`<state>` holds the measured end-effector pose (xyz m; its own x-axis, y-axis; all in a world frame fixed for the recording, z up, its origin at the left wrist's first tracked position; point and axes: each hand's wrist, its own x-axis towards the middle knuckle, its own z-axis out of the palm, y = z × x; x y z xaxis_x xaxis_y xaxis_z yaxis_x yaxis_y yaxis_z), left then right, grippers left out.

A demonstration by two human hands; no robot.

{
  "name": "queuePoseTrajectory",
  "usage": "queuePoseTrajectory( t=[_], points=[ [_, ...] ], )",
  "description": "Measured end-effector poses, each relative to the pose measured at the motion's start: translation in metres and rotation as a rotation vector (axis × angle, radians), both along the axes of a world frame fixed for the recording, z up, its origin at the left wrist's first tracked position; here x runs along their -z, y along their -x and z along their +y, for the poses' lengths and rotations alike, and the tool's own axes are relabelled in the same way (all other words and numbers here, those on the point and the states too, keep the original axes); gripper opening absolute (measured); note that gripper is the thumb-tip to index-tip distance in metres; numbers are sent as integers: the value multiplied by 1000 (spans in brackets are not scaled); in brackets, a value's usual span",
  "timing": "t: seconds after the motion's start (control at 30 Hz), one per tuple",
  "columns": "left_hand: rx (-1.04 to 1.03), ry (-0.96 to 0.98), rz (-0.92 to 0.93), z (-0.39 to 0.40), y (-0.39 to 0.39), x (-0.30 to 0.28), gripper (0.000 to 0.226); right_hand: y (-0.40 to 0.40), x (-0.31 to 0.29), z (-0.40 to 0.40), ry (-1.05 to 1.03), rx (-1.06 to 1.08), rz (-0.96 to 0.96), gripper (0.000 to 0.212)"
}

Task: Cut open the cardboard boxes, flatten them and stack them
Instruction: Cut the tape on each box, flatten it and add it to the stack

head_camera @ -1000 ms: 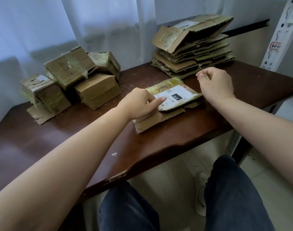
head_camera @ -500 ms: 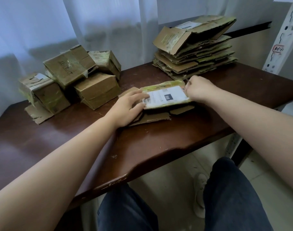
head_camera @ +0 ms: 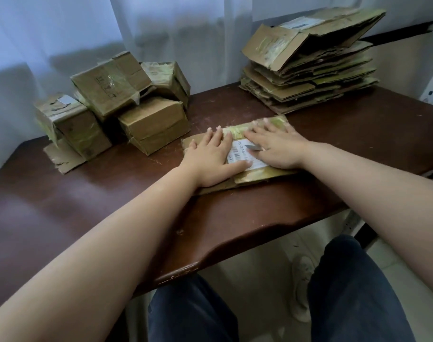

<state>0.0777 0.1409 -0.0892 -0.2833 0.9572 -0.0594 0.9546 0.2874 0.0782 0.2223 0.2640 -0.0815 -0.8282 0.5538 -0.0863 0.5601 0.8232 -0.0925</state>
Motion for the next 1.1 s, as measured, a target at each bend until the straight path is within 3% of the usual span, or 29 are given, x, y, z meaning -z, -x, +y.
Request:
queuePoseTrajectory(
  t=[0.13,0.33,0.5,0.67,0.8,0.83,0.97,1.03,1.1],
  points=[
    [1,50,29,1,-1,2,101,3,10,1,33,15,7,59],
    [13,138,-39,11,1,-21,86,4,6,-3,-27,34,31,55],
    [-15,-7,79,9,-13,4,84,1,16,-3,-44,50,85,54],
    [-35,-23,36,6,-13,1,87,-2,14,-4,25,66,200,51],
    [-17,-258,400,-6,-22,-6,91,-14,14,-8,-2,80,435,40],
    [-24,-297,416,-9,-23,-10,91,-20,12,-8,-44,86,476,35],
    [-179,-302,269,-23,-16,-25,96,-45,-7,-10,-91,285,585,29],
    [-264,-255,209,-32,-10,-28,103,-51,-15,-9,-131,395,518,24],
    [-358,-179,129,-41,-8,-27,110,-52,-19,-13,-139,452,381,33]
  ],
)
